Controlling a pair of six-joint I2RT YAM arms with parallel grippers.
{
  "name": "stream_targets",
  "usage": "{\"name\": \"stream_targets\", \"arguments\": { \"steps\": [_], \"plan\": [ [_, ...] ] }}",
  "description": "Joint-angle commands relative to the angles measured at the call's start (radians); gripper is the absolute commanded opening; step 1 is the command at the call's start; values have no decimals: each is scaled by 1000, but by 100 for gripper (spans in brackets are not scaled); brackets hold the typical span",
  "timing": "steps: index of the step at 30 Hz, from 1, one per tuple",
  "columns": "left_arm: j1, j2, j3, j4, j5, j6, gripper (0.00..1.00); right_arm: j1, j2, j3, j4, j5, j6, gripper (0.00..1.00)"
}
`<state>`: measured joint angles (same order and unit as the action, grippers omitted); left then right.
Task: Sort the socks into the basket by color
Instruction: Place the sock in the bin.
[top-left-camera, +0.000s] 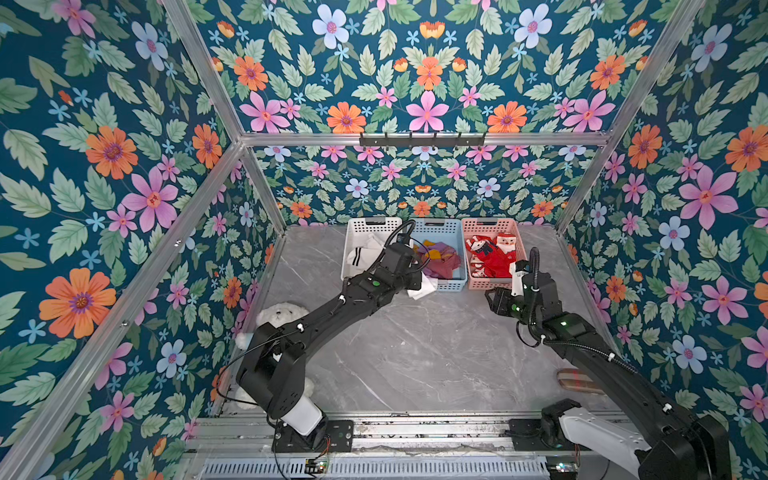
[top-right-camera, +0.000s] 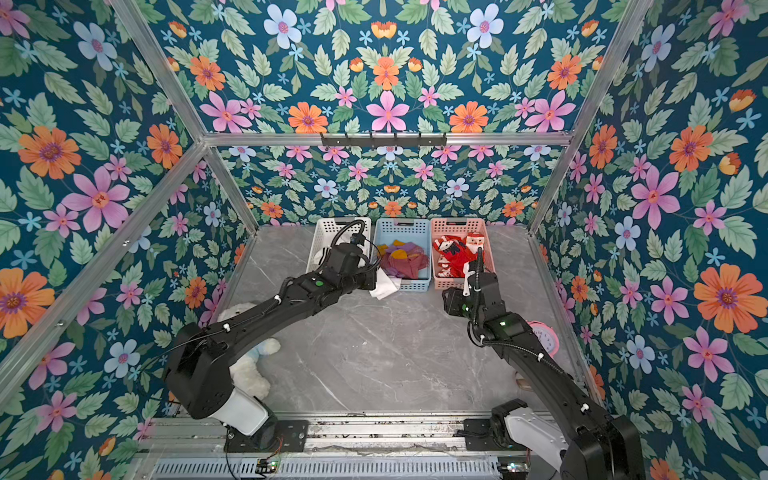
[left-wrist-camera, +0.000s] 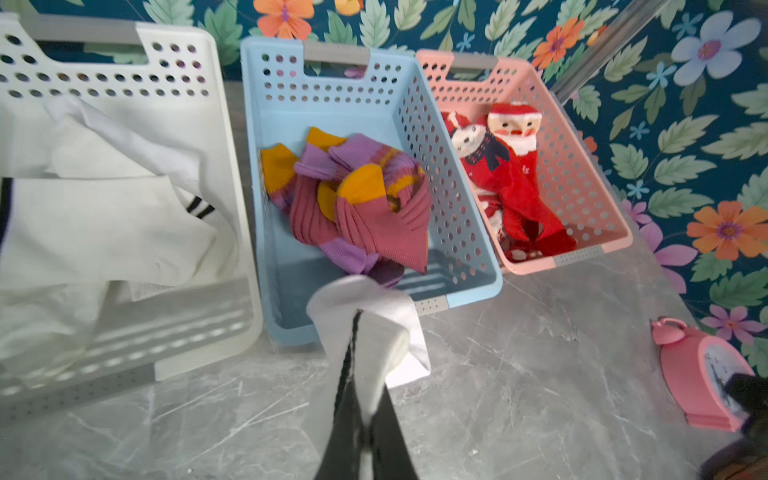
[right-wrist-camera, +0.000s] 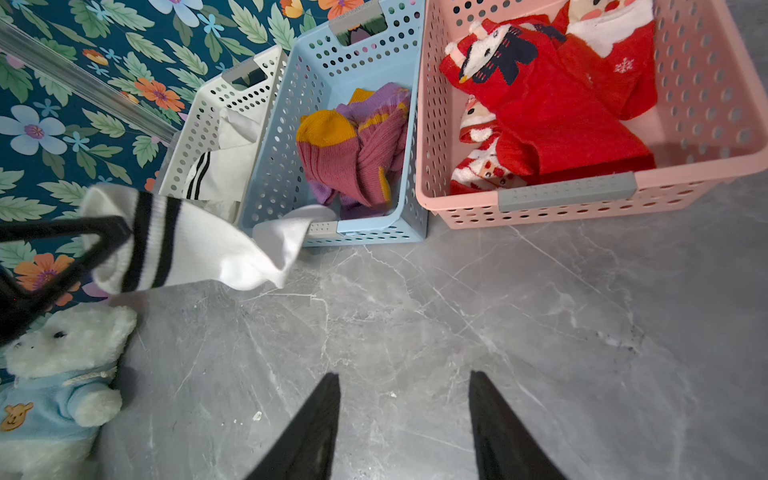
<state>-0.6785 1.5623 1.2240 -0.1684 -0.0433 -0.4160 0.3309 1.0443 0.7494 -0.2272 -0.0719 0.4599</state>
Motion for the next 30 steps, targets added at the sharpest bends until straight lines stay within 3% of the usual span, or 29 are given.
{"name": "stream_targets", "arguments": {
  "steps": [1, 19, 26, 30],
  "plan": [
    [33, -32, 10, 29, -3, 23, 0, -2, 4, -1, 20, 6, 2, 52],
    [228, -77, 127, 3, -46, 140, 0, -2, 5, -8, 23, -1, 7, 52],
    [300, -52, 126, 3, -22, 149, 0, -1, 22, -2, 32, 0, 8, 52],
    [349, -18, 115, 34, 49, 140, 0, -2, 40, 4, 38, -2, 7, 52]
  ]
}}
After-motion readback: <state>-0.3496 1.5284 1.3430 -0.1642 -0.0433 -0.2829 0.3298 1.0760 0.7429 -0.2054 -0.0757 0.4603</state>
